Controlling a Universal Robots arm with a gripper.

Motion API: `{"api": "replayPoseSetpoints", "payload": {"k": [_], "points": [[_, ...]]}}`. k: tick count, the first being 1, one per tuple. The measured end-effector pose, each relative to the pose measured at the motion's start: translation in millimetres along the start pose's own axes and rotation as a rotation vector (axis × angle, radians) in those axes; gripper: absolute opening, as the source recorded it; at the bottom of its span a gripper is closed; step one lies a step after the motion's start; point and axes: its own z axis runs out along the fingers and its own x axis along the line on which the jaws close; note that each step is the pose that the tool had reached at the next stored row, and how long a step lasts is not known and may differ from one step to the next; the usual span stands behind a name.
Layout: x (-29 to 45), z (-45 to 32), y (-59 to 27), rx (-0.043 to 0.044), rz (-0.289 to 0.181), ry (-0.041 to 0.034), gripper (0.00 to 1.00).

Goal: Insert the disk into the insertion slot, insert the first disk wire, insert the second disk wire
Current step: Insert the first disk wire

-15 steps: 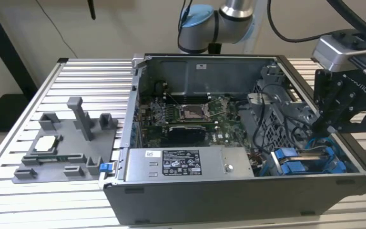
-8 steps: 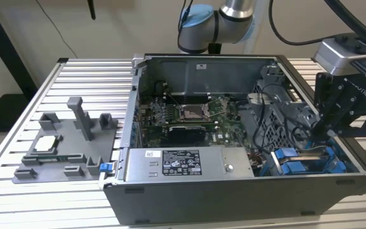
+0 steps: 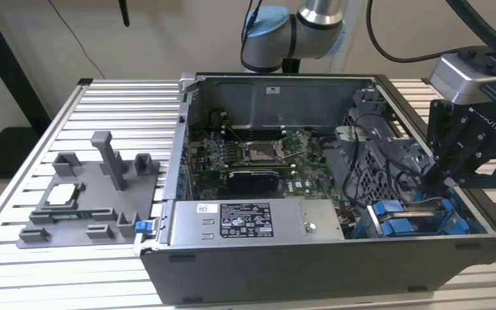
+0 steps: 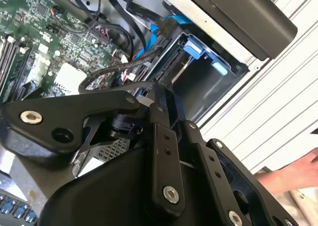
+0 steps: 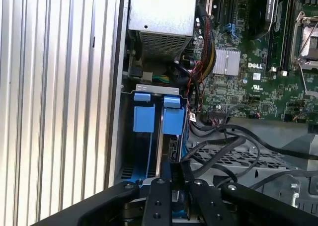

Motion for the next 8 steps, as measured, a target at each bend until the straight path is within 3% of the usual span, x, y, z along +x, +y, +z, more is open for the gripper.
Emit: {"api": "replayPoseSetpoints", "payload": {"k": [8], "points": [[0.1, 0.0, -0.1, -0.0003, 0.000, -0.0001, 0.00]]}}
